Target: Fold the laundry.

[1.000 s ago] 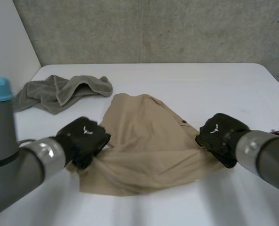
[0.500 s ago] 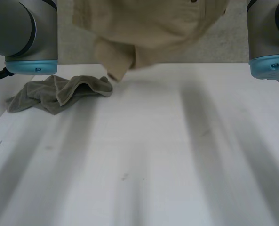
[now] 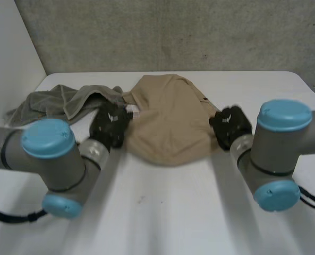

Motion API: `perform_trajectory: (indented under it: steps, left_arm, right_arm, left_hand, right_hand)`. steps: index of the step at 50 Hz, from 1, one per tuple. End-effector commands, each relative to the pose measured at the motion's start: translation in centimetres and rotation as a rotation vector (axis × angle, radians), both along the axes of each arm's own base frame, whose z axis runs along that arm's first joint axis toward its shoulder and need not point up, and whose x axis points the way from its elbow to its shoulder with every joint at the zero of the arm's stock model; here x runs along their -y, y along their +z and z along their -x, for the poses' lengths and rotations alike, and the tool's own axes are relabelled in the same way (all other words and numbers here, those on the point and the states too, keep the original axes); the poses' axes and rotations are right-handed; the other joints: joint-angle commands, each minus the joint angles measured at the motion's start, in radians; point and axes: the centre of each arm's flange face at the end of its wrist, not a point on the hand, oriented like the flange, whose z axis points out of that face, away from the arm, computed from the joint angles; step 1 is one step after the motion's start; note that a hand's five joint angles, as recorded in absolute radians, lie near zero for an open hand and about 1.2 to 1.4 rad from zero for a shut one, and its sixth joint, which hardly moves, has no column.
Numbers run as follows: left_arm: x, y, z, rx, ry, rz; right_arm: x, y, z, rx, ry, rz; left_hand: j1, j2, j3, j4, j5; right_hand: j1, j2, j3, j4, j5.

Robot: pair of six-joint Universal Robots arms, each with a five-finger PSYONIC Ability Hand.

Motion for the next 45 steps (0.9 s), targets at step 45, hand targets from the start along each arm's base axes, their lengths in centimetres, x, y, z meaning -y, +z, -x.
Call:
perform_trajectory:
  steps: [45]
  left_arm:
    - [-6.2,1.7,-7.8,-0.153,0.208,-0.395]
  right_arm:
    - [-3.0,3.6,8.1,0.200,-0.036,-0.325]
  left_hand:
    - [-0.507,-0.552,-0.546,-0.555,-0.504]
  right_hand:
    - [-0.348,-0.539,-0.555,-0.553,-0.532]
